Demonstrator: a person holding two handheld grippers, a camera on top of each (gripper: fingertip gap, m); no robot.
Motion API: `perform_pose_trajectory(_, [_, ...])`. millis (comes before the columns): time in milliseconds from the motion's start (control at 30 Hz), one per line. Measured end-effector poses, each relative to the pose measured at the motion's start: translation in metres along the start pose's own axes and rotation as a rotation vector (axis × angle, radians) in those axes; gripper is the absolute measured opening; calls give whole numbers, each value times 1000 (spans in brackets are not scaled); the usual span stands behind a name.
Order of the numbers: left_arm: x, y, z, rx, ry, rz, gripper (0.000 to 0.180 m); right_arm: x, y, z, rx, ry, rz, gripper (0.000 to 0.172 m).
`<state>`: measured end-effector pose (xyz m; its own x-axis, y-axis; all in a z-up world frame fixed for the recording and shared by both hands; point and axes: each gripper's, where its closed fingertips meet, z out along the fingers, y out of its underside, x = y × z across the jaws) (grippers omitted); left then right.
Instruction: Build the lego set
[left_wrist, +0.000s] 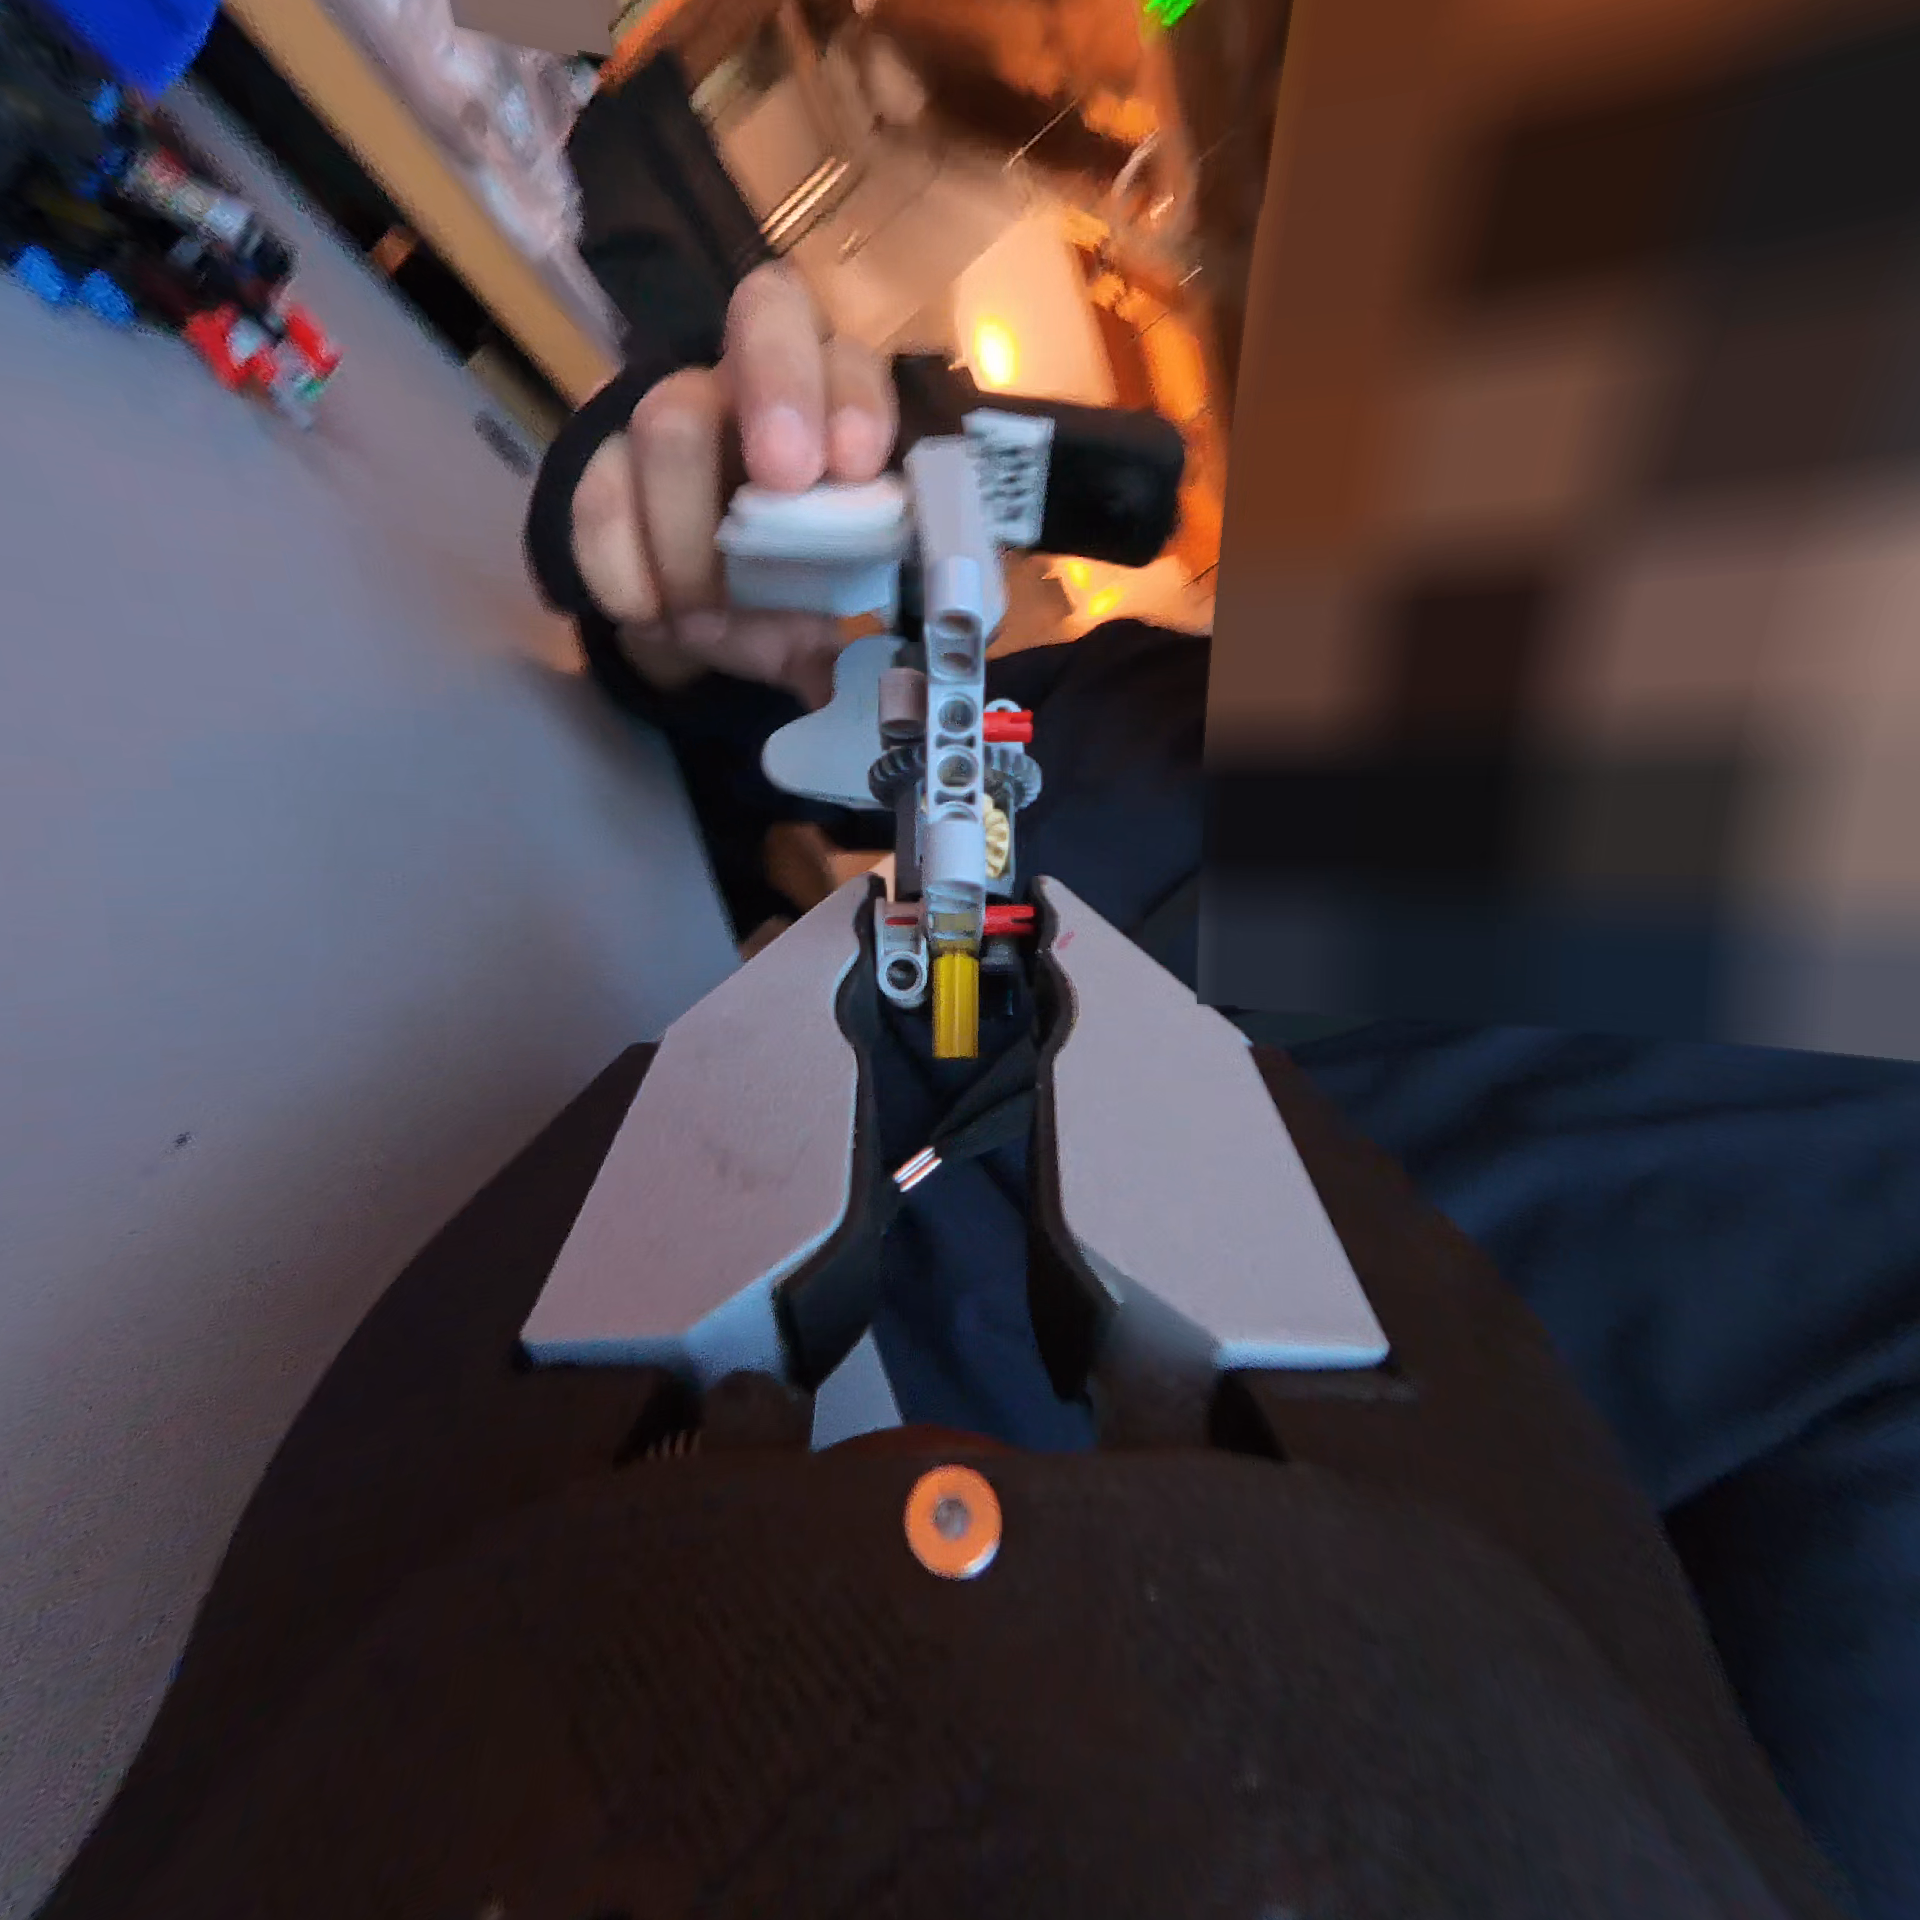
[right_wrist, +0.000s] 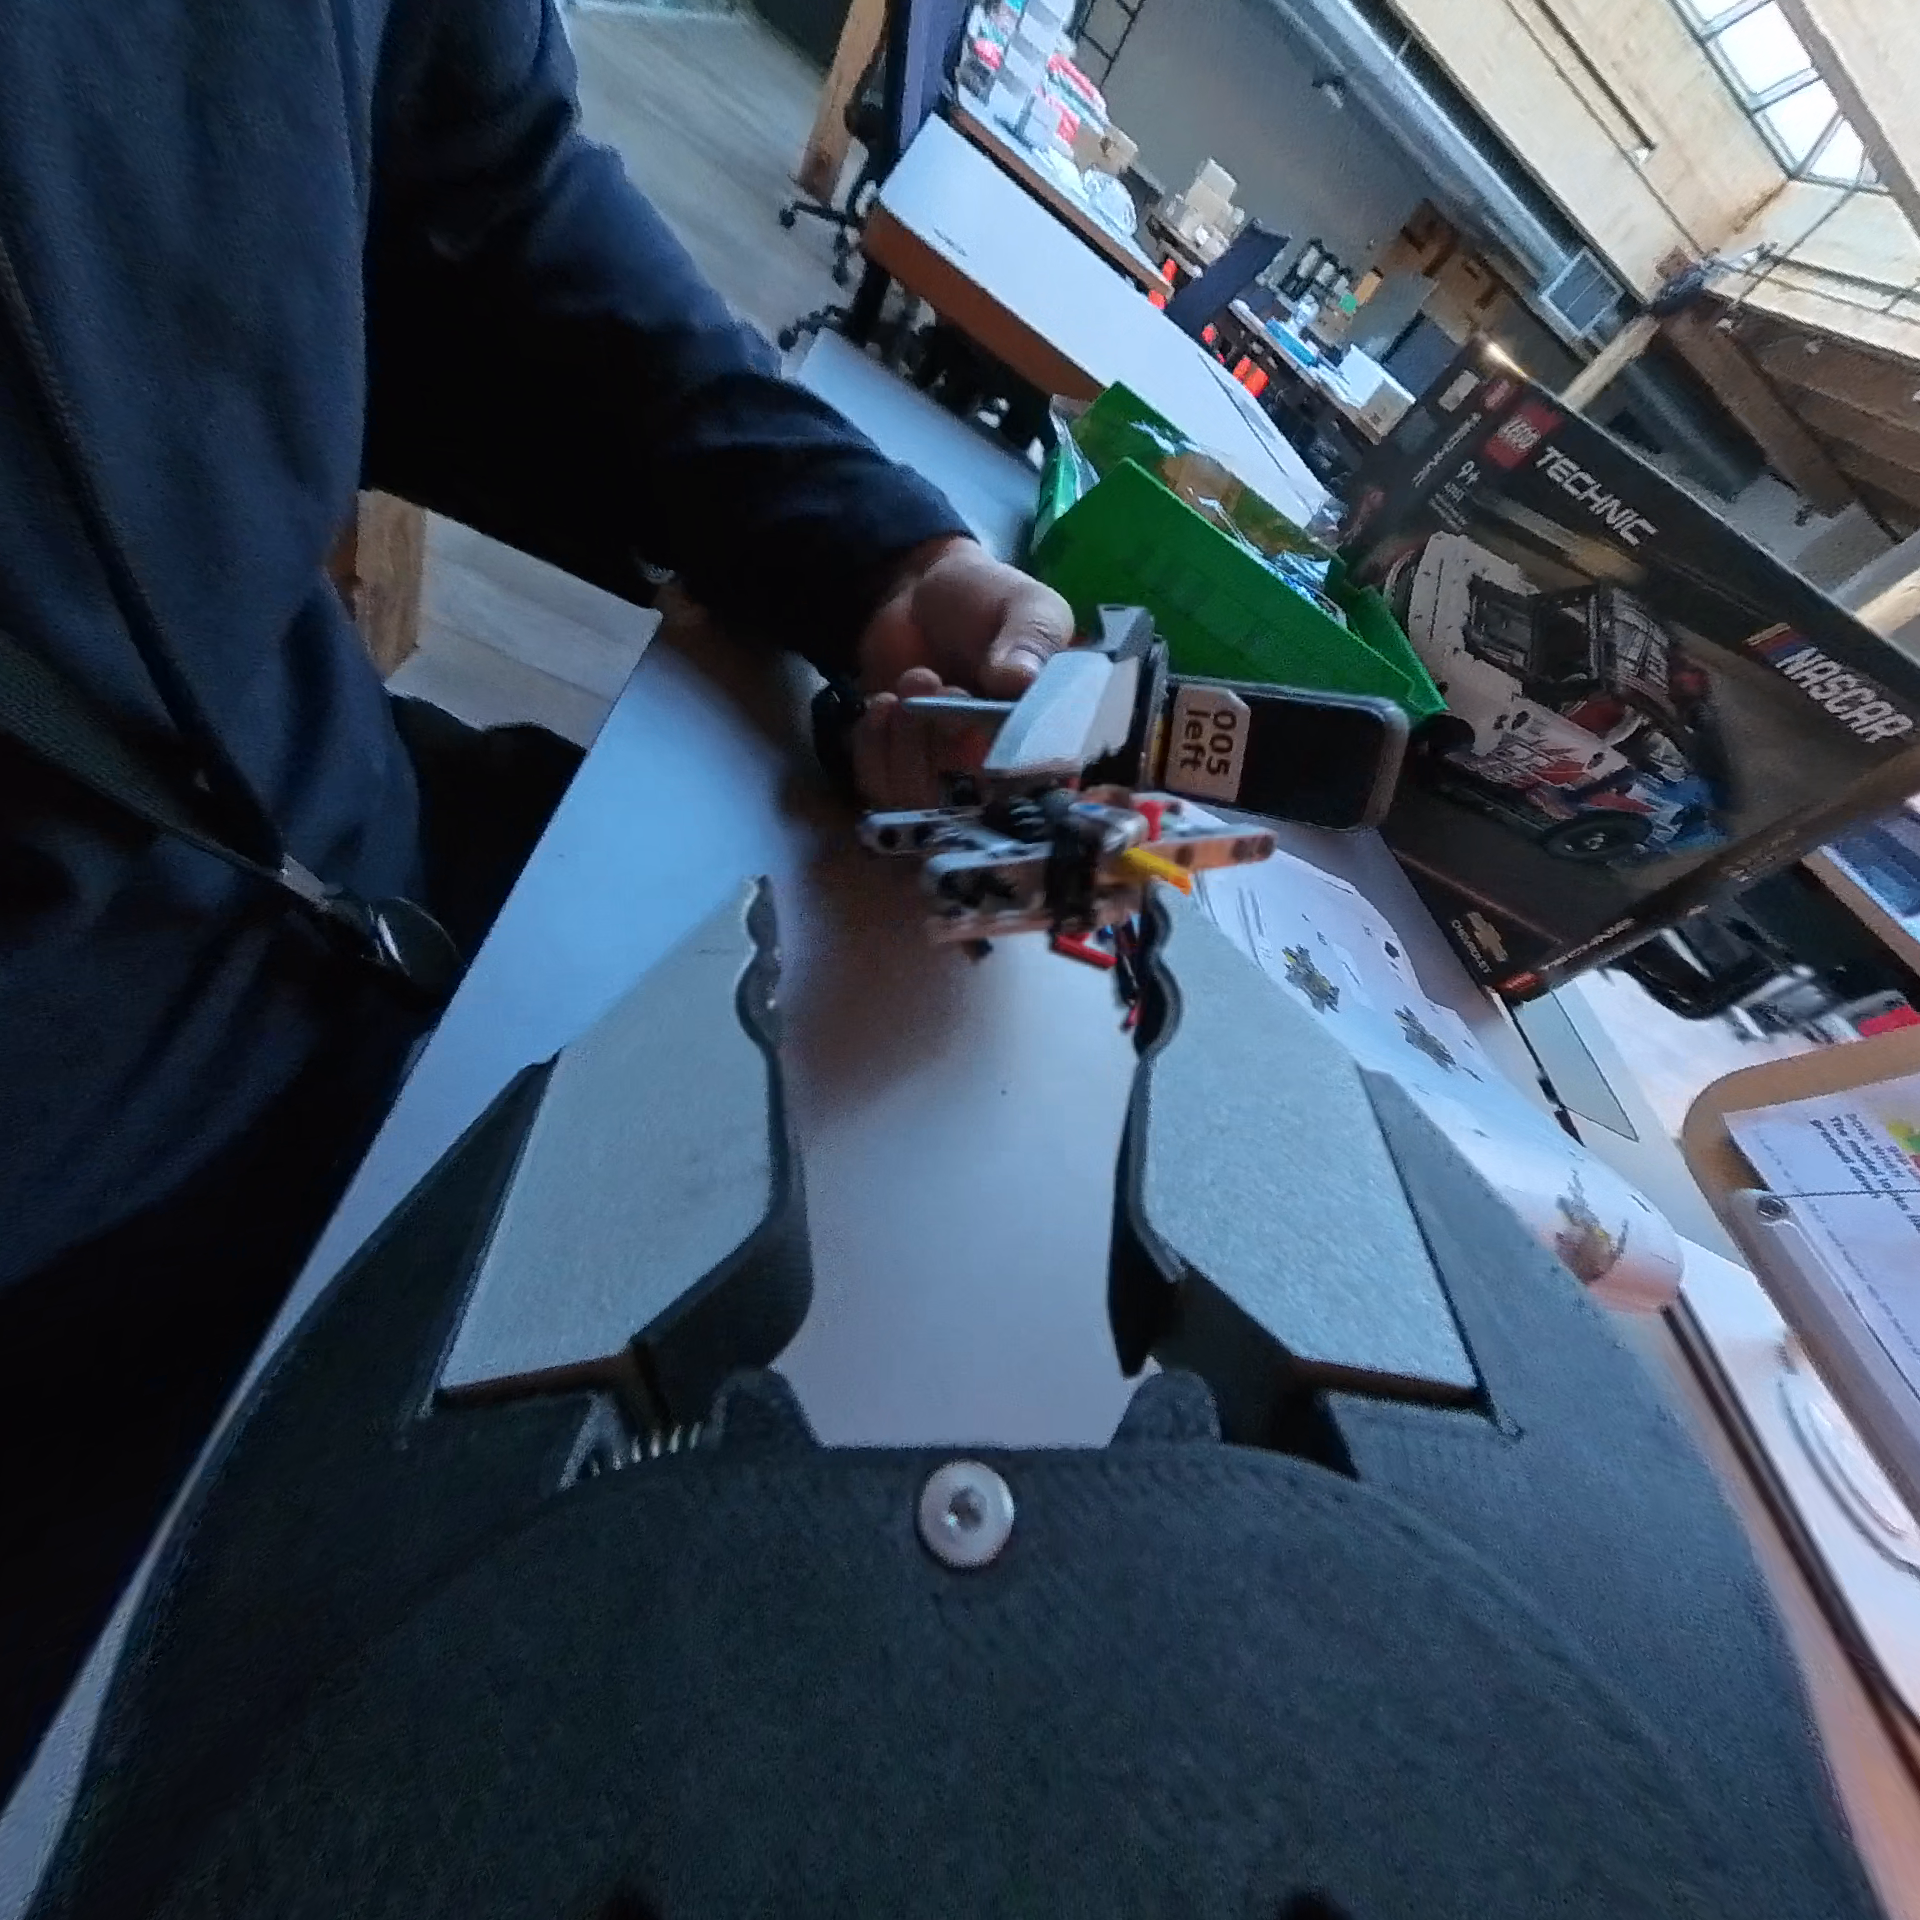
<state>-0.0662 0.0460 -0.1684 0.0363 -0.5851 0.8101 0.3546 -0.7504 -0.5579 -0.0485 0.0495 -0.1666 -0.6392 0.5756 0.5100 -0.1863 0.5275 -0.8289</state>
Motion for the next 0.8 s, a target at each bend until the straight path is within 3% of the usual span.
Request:
perform_pose_trajectory(67, [2,-2,-2,12,26,-17,24,3,-4,-3,36,-2,34,53])
perform_pose_trajectory(267, [11,7,4,-51,93,-23,24,3,-3,-1,74,-52,156,52])
perform_pose_trajectory(367, [11,10,6,-73,103,-22,24,-1,-9,-1,116,-81,173,42])
perform_pose_trajectory(800, [16,20,9,-136,131,-19,24,-9,-12,4,136,-137,179,42])
